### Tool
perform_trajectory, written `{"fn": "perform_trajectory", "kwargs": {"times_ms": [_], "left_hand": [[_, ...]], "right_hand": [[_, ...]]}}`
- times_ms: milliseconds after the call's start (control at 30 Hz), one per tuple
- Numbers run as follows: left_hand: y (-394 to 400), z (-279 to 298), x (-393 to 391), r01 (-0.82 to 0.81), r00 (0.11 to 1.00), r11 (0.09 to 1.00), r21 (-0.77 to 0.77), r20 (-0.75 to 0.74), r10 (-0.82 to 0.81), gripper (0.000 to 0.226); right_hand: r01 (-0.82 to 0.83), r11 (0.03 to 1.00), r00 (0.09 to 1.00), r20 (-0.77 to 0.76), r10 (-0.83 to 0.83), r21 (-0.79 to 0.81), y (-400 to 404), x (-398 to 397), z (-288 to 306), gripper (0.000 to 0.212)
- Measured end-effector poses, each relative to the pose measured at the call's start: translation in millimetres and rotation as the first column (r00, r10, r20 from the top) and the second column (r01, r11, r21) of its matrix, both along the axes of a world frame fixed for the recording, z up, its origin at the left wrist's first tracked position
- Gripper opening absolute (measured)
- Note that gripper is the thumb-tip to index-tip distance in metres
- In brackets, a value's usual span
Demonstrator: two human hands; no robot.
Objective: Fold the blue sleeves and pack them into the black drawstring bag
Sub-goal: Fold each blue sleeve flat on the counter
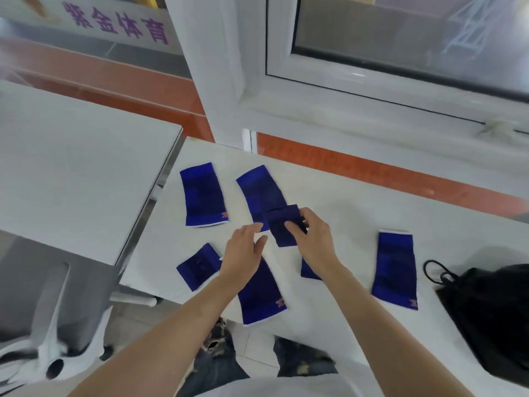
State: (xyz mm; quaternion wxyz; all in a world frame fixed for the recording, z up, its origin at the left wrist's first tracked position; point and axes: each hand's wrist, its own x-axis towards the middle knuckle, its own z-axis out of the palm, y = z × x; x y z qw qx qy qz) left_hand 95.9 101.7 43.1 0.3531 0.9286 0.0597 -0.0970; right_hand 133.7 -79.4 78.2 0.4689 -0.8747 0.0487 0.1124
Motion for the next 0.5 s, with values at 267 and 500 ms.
{"fn": "perform_trajectory", "kwargs": {"times_ms": [267, 500], "left_hand": [[121.4, -1.5, -22.6, -0.206, 0.972, 0.887, -0.413, -0.191, 0.137, 0.014], [189.3, -25.4, -39.2, -0.165, 0.973, 0.939, -0.302, -0.204, 0.106, 0.012]], "right_hand": [[0.203, 0.942, 0.972, -0.174, -0.161, 0.267, 132.3, -49.6, -10.2, 0.010], [0.323, 0.938, 0.904, -0.334, -0.266, 0.127, 198.5, -91.2, -59.5, 0.009]]}}
